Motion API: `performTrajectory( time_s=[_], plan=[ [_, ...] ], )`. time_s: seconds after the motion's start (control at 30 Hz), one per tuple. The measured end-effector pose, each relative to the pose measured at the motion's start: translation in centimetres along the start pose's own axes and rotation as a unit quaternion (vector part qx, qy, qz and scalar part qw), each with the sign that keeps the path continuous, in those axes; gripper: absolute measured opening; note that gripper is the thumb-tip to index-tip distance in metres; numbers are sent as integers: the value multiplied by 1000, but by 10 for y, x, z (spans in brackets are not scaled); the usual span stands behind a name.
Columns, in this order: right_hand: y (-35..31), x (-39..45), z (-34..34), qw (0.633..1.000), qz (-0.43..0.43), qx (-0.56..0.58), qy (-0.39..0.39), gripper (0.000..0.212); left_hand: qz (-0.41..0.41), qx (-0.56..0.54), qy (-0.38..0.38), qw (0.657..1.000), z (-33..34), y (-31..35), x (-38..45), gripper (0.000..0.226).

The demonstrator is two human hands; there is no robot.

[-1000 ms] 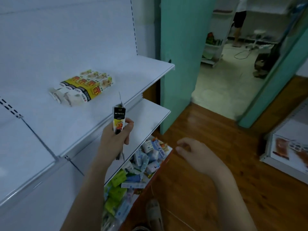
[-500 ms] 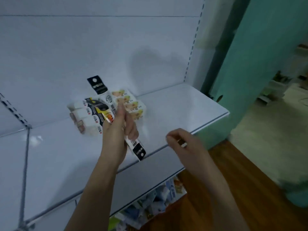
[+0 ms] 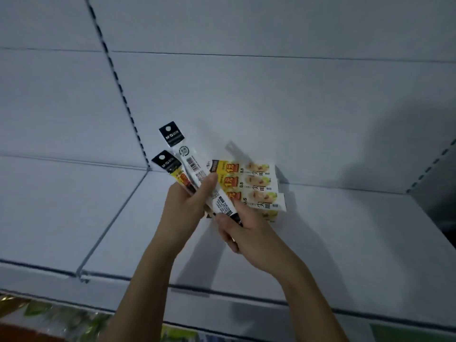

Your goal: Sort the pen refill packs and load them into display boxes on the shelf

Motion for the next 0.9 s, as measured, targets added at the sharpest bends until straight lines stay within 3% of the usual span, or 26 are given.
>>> performTrajectory(
  time_s=[0.1, 0.2, 0.27, 0.47, 0.6, 0.67, 0.73, 0.9],
  plan=[
    [4, 8, 14, 994, 17, -86, -70, 14, -54, -1, 56, 997, -21, -28, -10, 32],
    [-4, 20, 1, 981, -94, -165, 38, 26, -83, -21, 136, 987, -50, -43, -14, 29],
    [-11, 30, -9, 947, -154, -259, 108, 25, -75, -14, 170, 983, -65, -46, -11, 26],
    [1, 65, 2, 887, -90, -449, 65, 59, -71, -79, 119, 987, -90, -47, 5, 16],
    [3, 73, 10, 857, -66, -505, 84, 58, -75, -107, 114, 985, -105, -52, 11, 15],
    [3, 73, 16, 859, -59, -503, 75, 56, -75, -80, 110, 988, -112, -55, 11, 15],
    [-3, 72, 18, 884, -57, -459, 70, 52, -60, -61, 108, 990, -117, -53, 14, 8],
    [-28, 63, 7, 980, -40, -182, 62, 42, -11, -91, 127, 988, -122, -28, 19, 38]
  ],
)
Point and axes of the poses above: each hand's wrist, its own x-axis towards the middle knuckle, its own z-axis out of the palm, y = z × x, the point moved 6 cm from there along x, towards the middle knuckle, and after that the axes turned 15 degrees about x, right-handed, at the moved point
